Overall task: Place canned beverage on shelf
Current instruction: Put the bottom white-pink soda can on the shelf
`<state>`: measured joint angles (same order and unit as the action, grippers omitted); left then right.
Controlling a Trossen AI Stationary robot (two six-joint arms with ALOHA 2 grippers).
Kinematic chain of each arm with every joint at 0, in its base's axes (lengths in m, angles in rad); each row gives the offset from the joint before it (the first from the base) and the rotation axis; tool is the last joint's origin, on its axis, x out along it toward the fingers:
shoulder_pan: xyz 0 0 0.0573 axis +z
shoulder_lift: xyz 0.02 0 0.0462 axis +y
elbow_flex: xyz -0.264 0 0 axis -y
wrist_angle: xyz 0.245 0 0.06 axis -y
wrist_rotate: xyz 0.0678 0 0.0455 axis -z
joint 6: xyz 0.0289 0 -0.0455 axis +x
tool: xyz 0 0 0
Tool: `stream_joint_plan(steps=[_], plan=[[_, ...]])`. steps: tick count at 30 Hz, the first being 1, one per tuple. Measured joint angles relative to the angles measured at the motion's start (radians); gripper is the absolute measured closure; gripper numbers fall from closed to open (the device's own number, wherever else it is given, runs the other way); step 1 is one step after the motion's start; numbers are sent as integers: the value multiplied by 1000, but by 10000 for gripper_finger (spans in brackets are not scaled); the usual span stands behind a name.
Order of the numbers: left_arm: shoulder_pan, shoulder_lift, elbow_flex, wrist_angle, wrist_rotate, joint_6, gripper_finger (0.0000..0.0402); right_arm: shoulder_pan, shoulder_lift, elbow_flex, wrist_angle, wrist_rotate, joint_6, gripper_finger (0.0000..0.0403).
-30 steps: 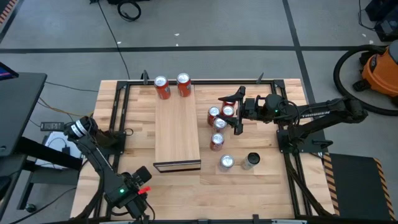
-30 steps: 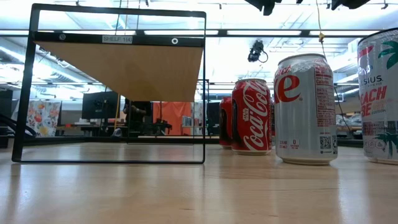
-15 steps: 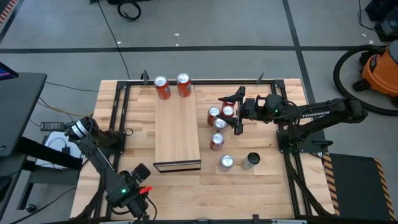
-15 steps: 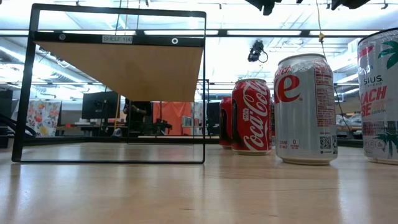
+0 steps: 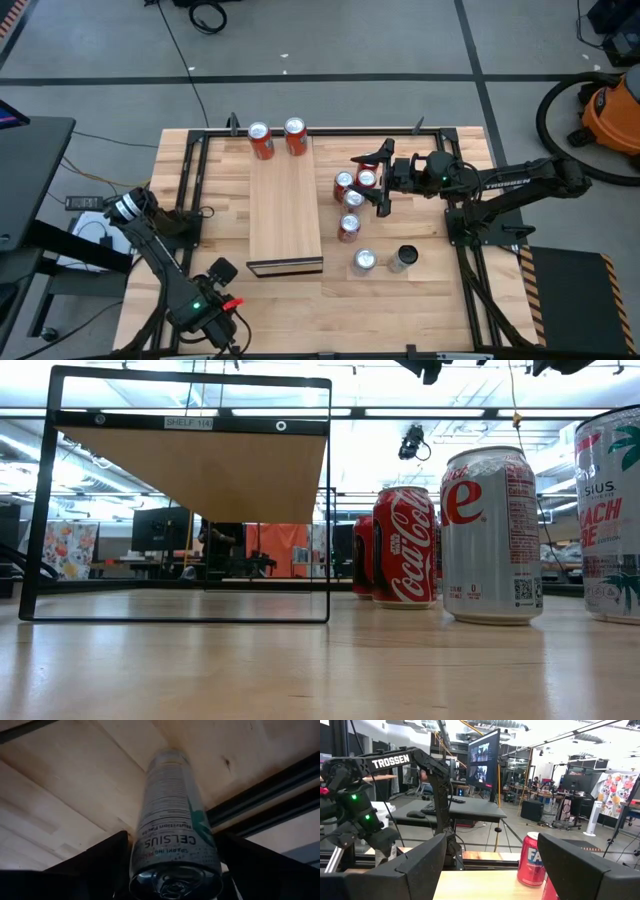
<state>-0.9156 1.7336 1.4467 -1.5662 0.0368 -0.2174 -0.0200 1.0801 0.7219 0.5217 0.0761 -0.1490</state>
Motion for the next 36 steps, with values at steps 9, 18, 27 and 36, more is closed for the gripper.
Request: stream_joint_plan(steps=[9, 18, 27, 36], plan=[[-35, 0, -6, -3, -8, 32, 72, 0, 0, 0, 0, -12, 0, 80], [-65, 0, -82, -6, -21, 97, 75, 1, 0, 0, 1, -19, 1, 80], [-63, 0, -85, -7, -20, 73, 127, 1, 0, 0, 0, -18, 0, 80], [-3, 0, -85, -12, -1, -232, 137, 1, 0, 0, 1, -18, 0, 80]])
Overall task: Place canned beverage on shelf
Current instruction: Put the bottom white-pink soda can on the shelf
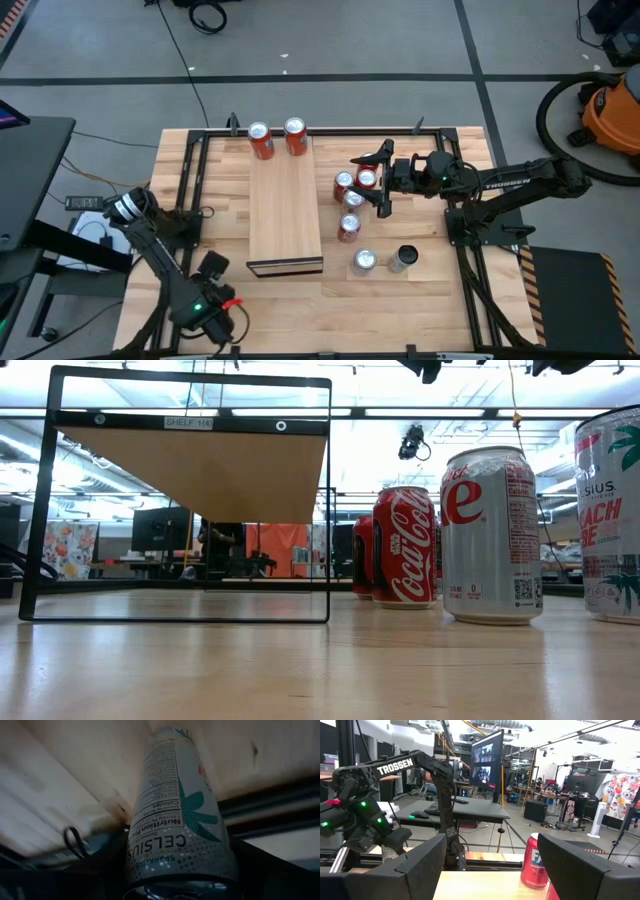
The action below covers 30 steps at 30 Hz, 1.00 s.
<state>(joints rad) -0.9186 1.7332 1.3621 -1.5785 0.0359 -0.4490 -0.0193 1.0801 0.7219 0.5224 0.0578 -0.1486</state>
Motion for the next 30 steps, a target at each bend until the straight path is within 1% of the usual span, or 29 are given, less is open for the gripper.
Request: stream_joint_plan(steps=[3, 7, 10, 13, 22, 26, 30], plan=[[42, 0, 0, 2, 35, -102, 137, 0, 0, 0, 0, 0, 0, 80], [102, -14, -1, 20, 85, -200, 137, 0, 0, 0, 0, 0, 0, 80], [142, -45, -1, 19, 99, -268, 137, 0, 0, 0, 0, 0, 0, 80], [185, -98, -1, 11, 118, -332, 136, 0, 0, 0, 0, 0, 0, 80], [300, -294, 0, 7, 126, -577, 136, 0, 0, 0, 0, 0, 0, 80], [358, -369, 0, 5, 127, -650, 136, 0, 0, 0, -1, 0, 0, 80], [440, -432, 0, 5, 133, -683, 136, 0, 0, 0, -1, 0, 0, 80]])
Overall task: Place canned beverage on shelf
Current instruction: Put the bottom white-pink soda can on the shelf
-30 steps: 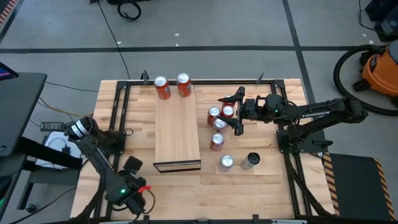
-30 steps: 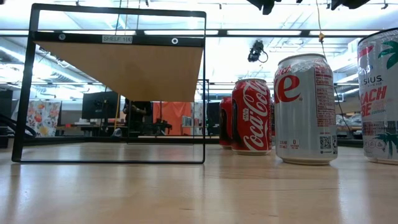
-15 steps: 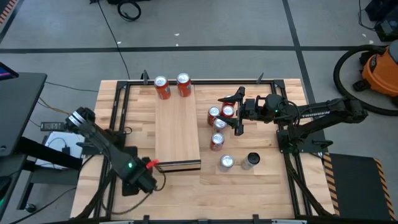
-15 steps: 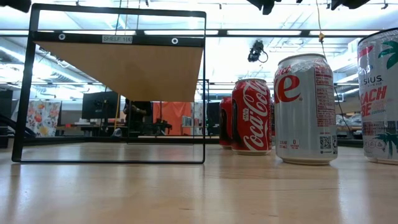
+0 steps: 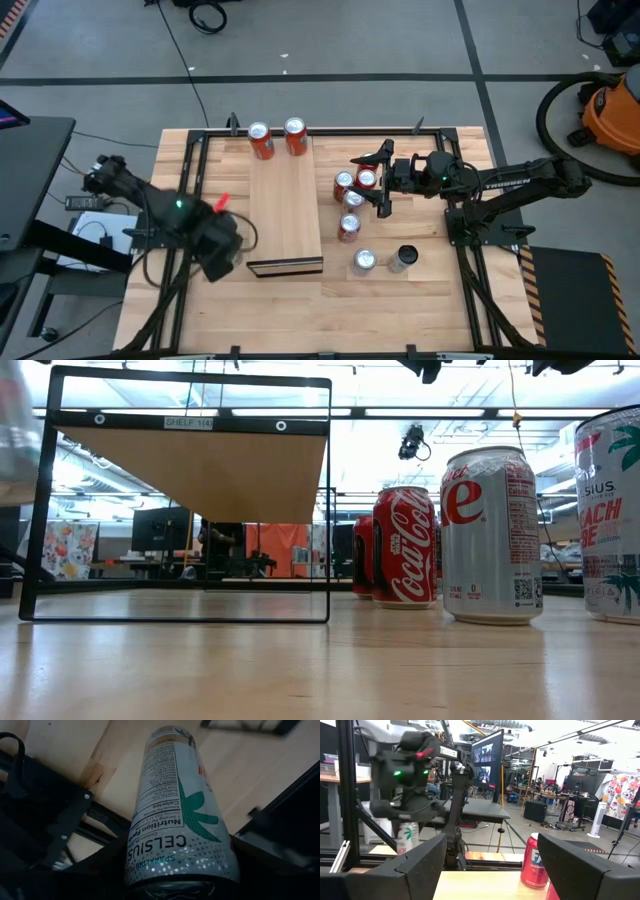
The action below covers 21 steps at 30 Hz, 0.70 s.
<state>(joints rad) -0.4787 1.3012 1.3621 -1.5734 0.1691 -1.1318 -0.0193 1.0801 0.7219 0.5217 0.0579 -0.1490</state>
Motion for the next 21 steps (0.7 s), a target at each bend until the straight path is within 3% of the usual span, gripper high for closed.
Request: stream_joint_plan(steps=[10, 21], plan=[[237, -138, 1, -1, 89, 7, 136, 0, 0, 0, 0, 0, 0, 80], [458, -170, 62, 11, 141, 191, 136, 0, 0, 0, -22, 0, 0, 80]])
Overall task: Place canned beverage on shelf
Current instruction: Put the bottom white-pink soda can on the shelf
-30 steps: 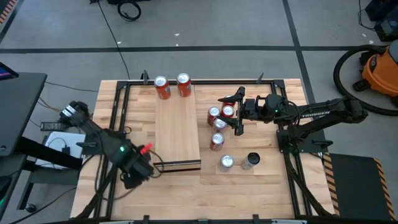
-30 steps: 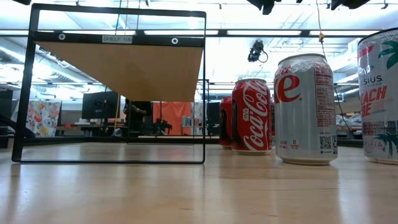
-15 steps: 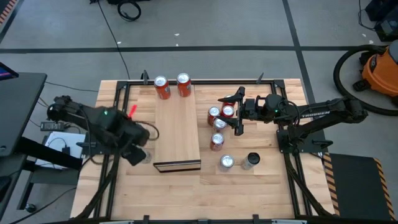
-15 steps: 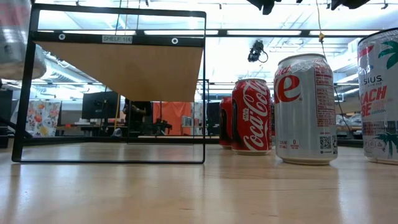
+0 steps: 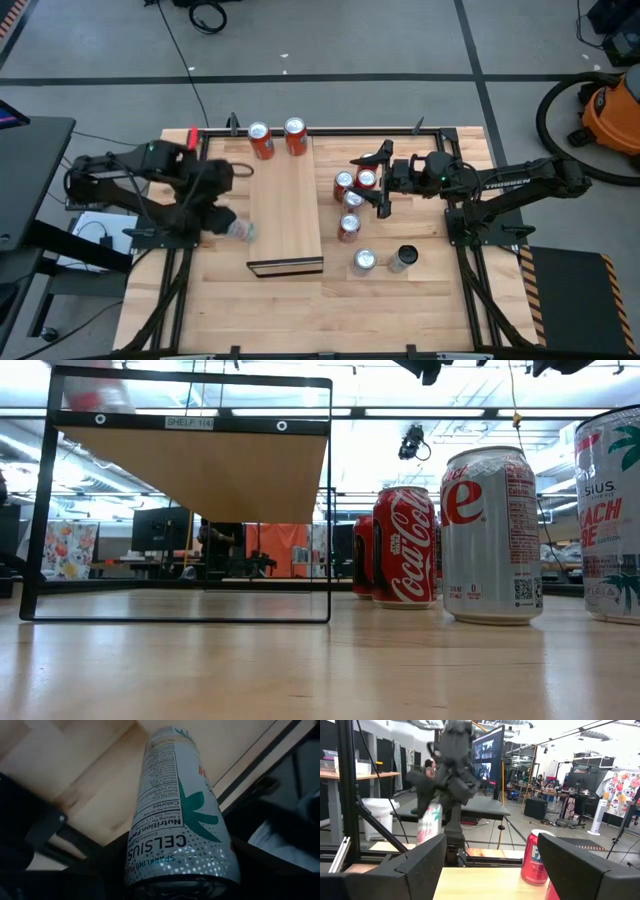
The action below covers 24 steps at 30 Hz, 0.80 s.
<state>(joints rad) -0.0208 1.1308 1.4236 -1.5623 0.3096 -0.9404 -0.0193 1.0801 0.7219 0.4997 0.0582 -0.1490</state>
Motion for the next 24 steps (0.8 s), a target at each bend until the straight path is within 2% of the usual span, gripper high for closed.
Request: stream_joint_plan(steps=[6, 11, 15, 19, 24], plan=[[94, 0, 93, -7, -3, 63, 136, 0, 23, 1, -25, -11, 17, 80], [141, 26, 141, -3, -89, 125, 136, 18, 128, 5, 52, -32, -20, 80], [162, 71, 149, 61, -102, 162, 136, 42, 225, 76, 60, -25, -61, 80], [166, 129, 151, 167, -82, 216, 136, 66, 341, 170, 25, 28, -96, 80], [166, 187, 151, 193, -58, 262, 136, 85, 455, 258, 10, 116, -182, 79]])
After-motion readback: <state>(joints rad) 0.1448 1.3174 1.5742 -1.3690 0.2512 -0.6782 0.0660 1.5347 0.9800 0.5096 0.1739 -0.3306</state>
